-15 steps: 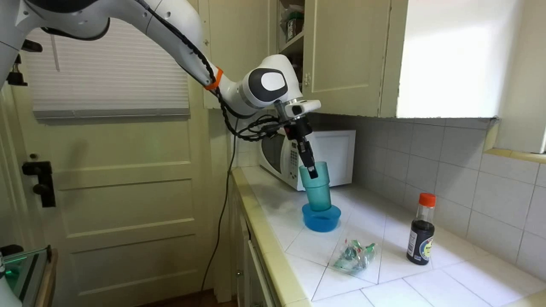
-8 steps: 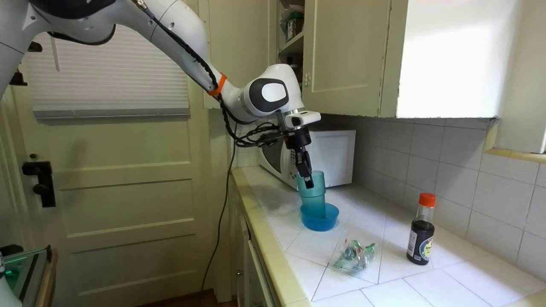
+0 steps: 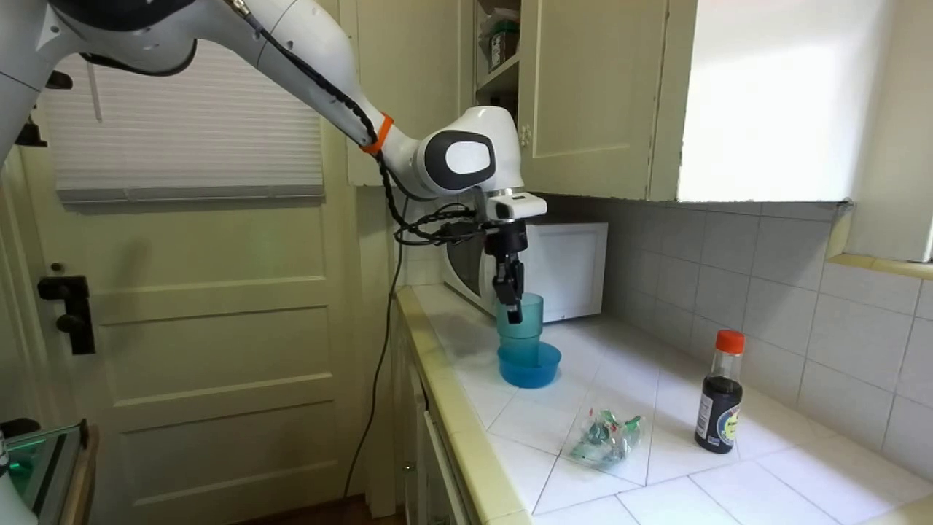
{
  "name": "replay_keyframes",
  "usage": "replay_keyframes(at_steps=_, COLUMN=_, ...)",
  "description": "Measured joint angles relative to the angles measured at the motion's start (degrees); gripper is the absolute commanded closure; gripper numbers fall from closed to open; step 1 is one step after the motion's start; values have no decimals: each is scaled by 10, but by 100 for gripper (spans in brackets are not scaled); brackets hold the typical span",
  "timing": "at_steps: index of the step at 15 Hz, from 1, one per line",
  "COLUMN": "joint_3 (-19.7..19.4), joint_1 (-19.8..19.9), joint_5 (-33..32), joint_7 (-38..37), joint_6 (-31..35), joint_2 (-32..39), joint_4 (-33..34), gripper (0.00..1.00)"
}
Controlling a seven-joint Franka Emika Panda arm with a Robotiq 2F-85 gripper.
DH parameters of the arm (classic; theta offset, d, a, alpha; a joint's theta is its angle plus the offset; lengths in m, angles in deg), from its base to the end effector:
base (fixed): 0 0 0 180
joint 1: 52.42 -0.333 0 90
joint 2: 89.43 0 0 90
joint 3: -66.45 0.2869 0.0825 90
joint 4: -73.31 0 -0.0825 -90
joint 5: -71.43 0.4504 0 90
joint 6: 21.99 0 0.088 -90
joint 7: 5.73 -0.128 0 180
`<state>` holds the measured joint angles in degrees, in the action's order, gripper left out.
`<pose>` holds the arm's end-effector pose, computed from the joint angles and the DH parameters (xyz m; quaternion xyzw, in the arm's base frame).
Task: Put the blue cup in the blue bowl.
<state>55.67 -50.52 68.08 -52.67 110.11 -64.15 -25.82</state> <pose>0.7037 -0.1534 0.2610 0.8782 -0.4690 0.0854 0.0388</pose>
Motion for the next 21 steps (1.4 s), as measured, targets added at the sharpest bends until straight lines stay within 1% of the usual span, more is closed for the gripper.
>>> replay_keyframes(at_steps=1, joint_3=0, joint_1=2, joint_5=8, joint_7=0, joint_6=-11, joint_2=-2, joint_4=1, gripper=69)
replay_keyframes(at_steps=2, joint_3=0, joint_1=3, joint_5=14, joint_7=0, joint_6=-21, joint_2=-4, joint_4=3, gripper=64)
replay_keyframes(at_steps=5, joint_3=0, joint_1=7, joint_5=26, joint_7=-1, joint_6=-42, joint_2=-9, joint_4=6, gripper=40)
replay_keyframes(at_steps=7, joint_3=-1, joint_1=8, joint_5=26, joint_7=-2, joint_6=-45, joint_2=-14, joint_4=8, gripper=26)
replay_keyframes(at_steps=8, joint_3=-2, joint_1=8, joint_5=26, joint_7=-2, joint_6=-46, joint_2=-17, joint_4=9, gripper=18)
replay_keyframes(at_steps=10, joint_3=-2, joint_1=7, joint_5=24, joint_7=-3, joint_6=-46, joint_2=-29, joint_4=10, gripper=4)
replay_keyframes(at_steps=11, joint_3=-2, joint_1=6, joint_5=21, joint_7=-3, joint_6=-46, joint_2=-37, joint_4=10, gripper=0)
replay_keyframes(at_steps=13, joint_3=0, joint_1=2, joint_5=19, joint_7=-1, joint_6=-56, joint_2=-58, joint_4=11, gripper=0)
replay_keyframes(at_steps=14, joint_3=3, joint_1=1, joint_5=17, joint_7=9, joint_6=-73, joint_2=-72, joint_4=10, gripper=0)
replay_keyframes(at_steps=17, joint_3=23, joint_1=-3, joint_5=11, joint_7=77, joint_6=-134, joint_2=-121, joint_4=3, gripper=0)
replay_keyframes(at_steps=19, joint_3=37, joint_1=-10, joint_5=-7, joint_7=113, joint_6=-150, joint_2=-153, joint_4=-15, gripper=0)
replay_keyframes(at_steps=21, joint_3=52, joint_1=-17, joint_5=-25, joint_7=147, joint_6=-151, joint_2=-174, joint_4=-34, gripper=0)
